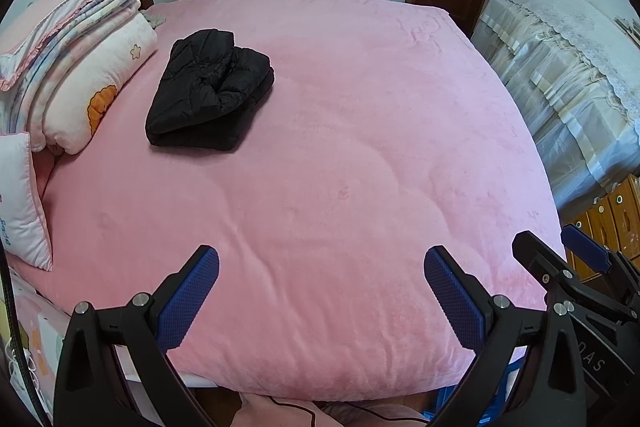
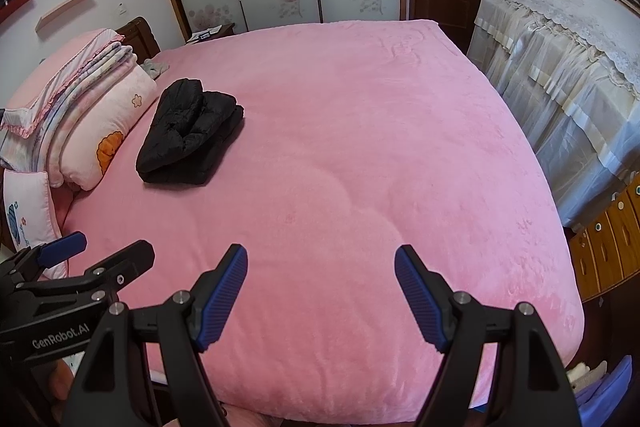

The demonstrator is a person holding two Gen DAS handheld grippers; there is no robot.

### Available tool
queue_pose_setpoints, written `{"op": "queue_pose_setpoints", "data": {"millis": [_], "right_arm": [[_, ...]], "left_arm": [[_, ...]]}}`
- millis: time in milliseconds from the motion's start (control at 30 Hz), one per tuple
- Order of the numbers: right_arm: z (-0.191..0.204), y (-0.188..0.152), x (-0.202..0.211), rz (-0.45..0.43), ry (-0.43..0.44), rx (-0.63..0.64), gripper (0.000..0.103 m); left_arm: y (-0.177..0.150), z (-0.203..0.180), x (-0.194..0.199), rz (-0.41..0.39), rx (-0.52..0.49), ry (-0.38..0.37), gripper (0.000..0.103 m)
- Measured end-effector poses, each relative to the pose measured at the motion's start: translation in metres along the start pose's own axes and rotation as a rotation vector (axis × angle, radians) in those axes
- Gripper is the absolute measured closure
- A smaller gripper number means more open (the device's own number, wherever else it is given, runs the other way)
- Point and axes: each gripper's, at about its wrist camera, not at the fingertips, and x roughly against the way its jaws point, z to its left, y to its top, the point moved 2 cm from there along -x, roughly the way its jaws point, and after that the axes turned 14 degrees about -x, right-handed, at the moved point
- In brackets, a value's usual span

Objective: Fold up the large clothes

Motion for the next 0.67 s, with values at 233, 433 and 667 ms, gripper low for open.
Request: {"op": "queue_pose_setpoints", "data": {"millis": [233, 433, 667], "right_arm": [[-0.0019, 0.0025, -0.0013, 0.002, 0.003, 0.009, 0.026], [-0.0023, 0.0032, -0.0020, 0.005, 0.004, 0.008, 0.026], [-0.0035, 0.0041, -0.0029, 0.006, 0.006, 0.008, 0.026]], "left_arm": [[0.0019, -0.0011, -0.0018, 0.008, 0.008, 0.005, 0.001], [0.0024, -0.0016, -0.0029, 0.014, 0.009, 0.004, 0.001], [0.0026, -0.0030, -0.0047, 0.026, 0.012, 0.002, 0.001]]}}
